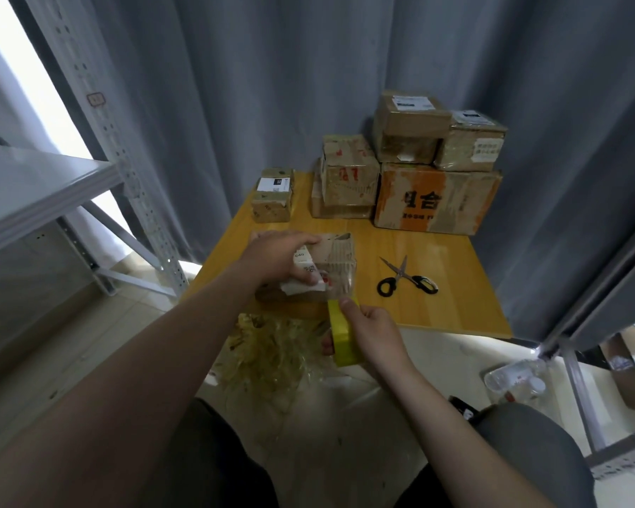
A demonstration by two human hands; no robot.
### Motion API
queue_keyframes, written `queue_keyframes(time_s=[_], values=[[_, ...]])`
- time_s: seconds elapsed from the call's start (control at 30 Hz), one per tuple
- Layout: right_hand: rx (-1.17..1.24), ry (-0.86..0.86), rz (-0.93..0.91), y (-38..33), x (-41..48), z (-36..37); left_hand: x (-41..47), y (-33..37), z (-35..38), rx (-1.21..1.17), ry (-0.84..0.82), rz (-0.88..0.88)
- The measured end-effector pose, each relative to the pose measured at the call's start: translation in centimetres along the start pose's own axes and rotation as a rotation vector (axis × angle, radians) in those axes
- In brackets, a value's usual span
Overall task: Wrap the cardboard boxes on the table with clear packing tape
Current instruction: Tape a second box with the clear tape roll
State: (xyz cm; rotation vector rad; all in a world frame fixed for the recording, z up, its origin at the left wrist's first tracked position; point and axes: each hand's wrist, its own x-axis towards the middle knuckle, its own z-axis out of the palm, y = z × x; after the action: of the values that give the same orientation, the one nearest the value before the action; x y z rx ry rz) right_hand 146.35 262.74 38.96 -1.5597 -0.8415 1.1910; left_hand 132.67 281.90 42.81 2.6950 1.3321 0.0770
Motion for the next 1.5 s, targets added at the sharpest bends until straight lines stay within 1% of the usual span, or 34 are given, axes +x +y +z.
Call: queue_keyframes(time_s=[0.17,0.33,0.47,0.67,0.77,0.83,0.93,1.03,1.17,1.3,1.4,1.5], values=[[-0.016,0.045,0.068,0.2,-1.5,-0.9,-1.0,1.1,-0.9,0.063,-0.028,-0.017],[-0.045,0.068,-0.032,1.5,-3.1,-0.8,-1.7,1.3,-2.7,-0.012,-0.099,-0.061],[-0.027,0.076,-0.046,1.0,-3.7,-0.6,-1.9,1.2,-3.7,-0.07,-0.144,-0.059],[-0.031,0.044,0.044,-0.5,-3.7,-0.4,-1.4,1.1,-4.6,-0.139,-0.182,-0.041],[-0.037,0.029,0.102,0.0,-3.7,-0.4,-1.1,0.1,-4.6,-0.197,-0.229,-0.037],[-0.056,0.035,0.082,0.7,-3.8,-0.1,-1.0,-0.5,-4.3,-0.223,-0.247,-0.03],[-0.024,0.036,0.052,0.8,-3.4,0.4,-1.0,-1.2,-4.2,-0.262,-0.253,-0.039],[-0.008,0.043,0.053,0.4,-3.1,0.8,-0.8,-1.8,-4.9,-0.281,-0.317,-0.036],[-0.038,0.055,-0.024,0.6,-3.2,1.6,-0.1,-3.3,-5.6,-0.249,-0.383,-0.08],[-0.038,0.034,-0.056,0.6,-2.7,2.2,0.5,-3.9,-6.0,-0.199,-0.43,-0.101],[-0.075,0.035,-0.105,0.8,-1.6,2.4,1.2,-4.3,-5.9,-0.203,-0.402,-0.105],[-0.034,-0.001,-0.126,0.2,-0.5,2.4,1.9,-4.7,-5.0,-0.244,-0.295,-0.076]])
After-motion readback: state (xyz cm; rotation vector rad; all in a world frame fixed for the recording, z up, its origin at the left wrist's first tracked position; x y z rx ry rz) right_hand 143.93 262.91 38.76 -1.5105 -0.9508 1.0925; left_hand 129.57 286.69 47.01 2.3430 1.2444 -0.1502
